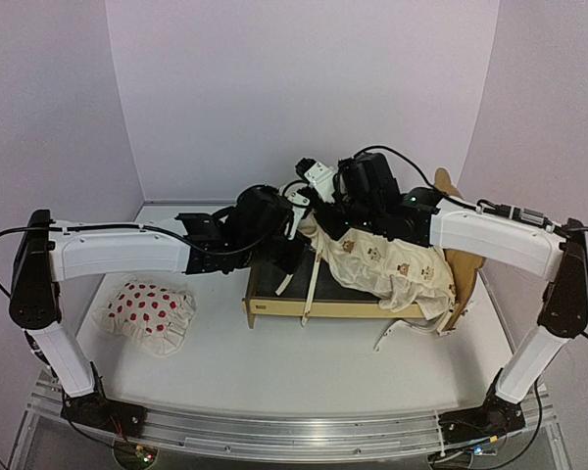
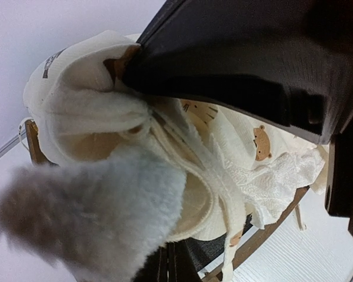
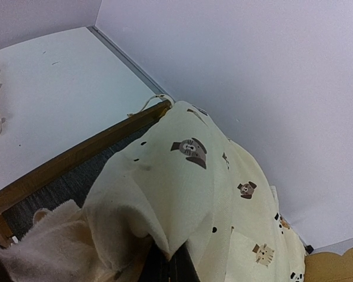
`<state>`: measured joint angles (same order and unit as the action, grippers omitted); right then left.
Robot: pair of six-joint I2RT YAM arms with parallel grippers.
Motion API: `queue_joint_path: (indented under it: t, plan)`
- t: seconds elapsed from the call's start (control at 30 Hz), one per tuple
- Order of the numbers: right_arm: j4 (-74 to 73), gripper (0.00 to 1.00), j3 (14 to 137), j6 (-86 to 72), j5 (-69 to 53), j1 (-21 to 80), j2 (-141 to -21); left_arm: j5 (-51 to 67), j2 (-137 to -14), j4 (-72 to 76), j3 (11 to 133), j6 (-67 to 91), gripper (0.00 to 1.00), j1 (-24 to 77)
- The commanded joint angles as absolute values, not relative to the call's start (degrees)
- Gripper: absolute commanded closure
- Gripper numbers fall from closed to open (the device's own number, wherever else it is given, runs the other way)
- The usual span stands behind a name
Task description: Set up the pet bed
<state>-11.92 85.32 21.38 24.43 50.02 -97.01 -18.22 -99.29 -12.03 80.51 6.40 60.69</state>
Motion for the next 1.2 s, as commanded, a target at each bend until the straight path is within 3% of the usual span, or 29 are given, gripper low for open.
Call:
queue_joint_path:
  t: [0.0, 1.17]
  plan:
    - [-10.0, 1.00, 85.3, 21.3, 24.7, 50.3, -94.3, -18.9, -96.7, -9.1, 81.7, 6.3, 1.00, 60.5]
    - [-10.0, 1.00, 85.5, 20.5, 24.6, 50.3, -96.0, -12.8, -98.9, -0.7, 67.4, 18.4, 1.00, 60.6]
